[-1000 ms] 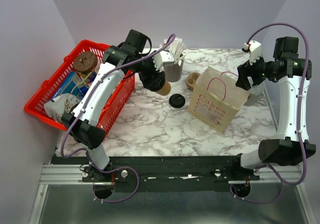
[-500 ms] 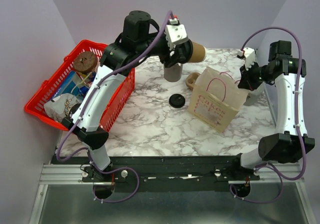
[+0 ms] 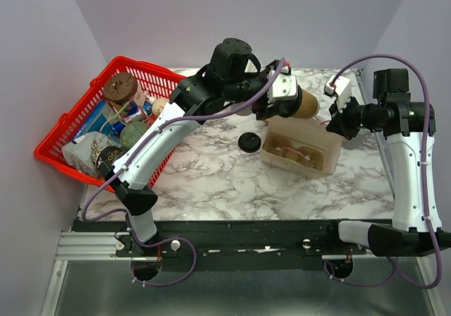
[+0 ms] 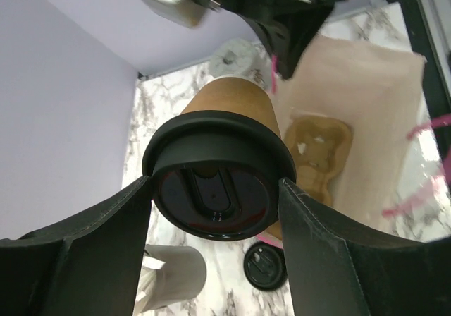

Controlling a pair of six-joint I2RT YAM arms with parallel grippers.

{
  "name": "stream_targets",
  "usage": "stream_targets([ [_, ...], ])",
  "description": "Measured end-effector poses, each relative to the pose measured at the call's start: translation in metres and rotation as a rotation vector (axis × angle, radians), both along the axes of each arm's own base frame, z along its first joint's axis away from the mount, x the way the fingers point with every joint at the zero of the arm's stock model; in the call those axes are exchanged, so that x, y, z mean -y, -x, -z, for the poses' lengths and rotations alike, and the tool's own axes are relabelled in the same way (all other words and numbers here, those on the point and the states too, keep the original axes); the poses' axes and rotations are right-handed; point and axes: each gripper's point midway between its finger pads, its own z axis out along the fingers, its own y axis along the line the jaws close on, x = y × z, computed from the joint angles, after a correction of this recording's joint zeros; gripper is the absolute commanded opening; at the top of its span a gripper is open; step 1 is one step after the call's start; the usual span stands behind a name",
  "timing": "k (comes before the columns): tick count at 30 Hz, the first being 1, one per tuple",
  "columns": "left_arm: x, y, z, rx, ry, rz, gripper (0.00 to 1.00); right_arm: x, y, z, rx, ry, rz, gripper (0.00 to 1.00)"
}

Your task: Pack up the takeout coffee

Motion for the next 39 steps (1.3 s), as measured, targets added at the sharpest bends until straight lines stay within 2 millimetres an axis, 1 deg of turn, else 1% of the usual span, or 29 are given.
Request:
stream_targets([
  [4, -0.009, 0.025, 0.022, -0.004, -0.056, 0.033, 0.0, -0.001, 0.004, -0.003, 0.004, -0.012, 0.018, 0.01],
  [6, -0.021, 0.039, 0.031, -0.008, -0.075, 0.031, 0.0, -0.001, 0.005, -0.001, -0.005, -0.017, 0.025, 0.01],
  [9, -0.036, 0.053, 0.03, 0.021, -0.07, 0.024, 0.0, -0.002, 0.007, 0.003, -0.023, -0.022, 0.032, 0.0],
  [11, -0.044, 0.061, 0.021, 0.076, -0.064, 0.026, 0.0, -0.003, 0.007, 0.002, -0.023, -0.025, 0.033, 0.0],
  [12, -0.045, 0.067, 0.016, 0.106, -0.059, 0.038, 0.0, -0.003, 0.008, 0.002, -0.023, -0.027, 0.035, 0.01],
  [14, -0.042, 0.076, 0.012, 0.145, -0.065, 0.065, 0.0, -0.003, 0.009, 0.0, -0.016, -0.03, 0.04, 0.0],
  [16, -0.036, 0.08, 0.013, 0.175, -0.087, 0.096, 0.0, -0.006, 0.012, -0.002, -0.005, -0.024, 0.03, 0.01],
  [18, -0.026, 0.078, 0.017, 0.196, -0.118, 0.121, 0.0, -0.01, 0.015, -0.006, 0.012, -0.02, 0.014, 0.0],
  [19, -0.018, 0.074, 0.021, 0.209, -0.141, 0.133, 0.0, -0.012, 0.017, -0.008, 0.021, -0.019, 0.007, 0.0],
  [20, -0.017, 0.073, 0.022, 0.222, -0.148, 0.135, 0.0, -0.013, 0.018, -0.009, 0.028, -0.018, 0.001, 0.01],
  [23, -0.001, 0.062, 0.053, 0.236, -0.256, 0.163, 0.0, -0.014, 0.02, -0.011, 0.035, -0.017, -0.002, 0.01],
  [25, 0.007, 0.061, 0.07, 0.249, -0.32, 0.19, 0.0, -0.014, 0.02, -0.011, 0.036, -0.012, 0.001, 0.01],
  [28, 0.013, 0.068, 0.088, 0.288, -0.403, 0.23, 0.0, -0.011, 0.019, -0.01, 0.035, -0.002, 0.013, 0.01],
  [30, 0.013, 0.074, 0.094, 0.313, -0.44, 0.251, 0.0, -0.011, 0.02, -0.01, 0.034, -0.001, 0.017, 0.0],
  [34, 0.014, 0.079, 0.099, 0.356, -0.474, 0.266, 0.0, -0.013, 0.021, -0.012, 0.044, -0.003, 0.012, 0.0],
  [39, 0.016, 0.076, 0.102, 0.34, -0.496, 0.247, 0.0, -0.02, 0.029, -0.018, 0.083, -0.006, -0.016, 0.01],
])
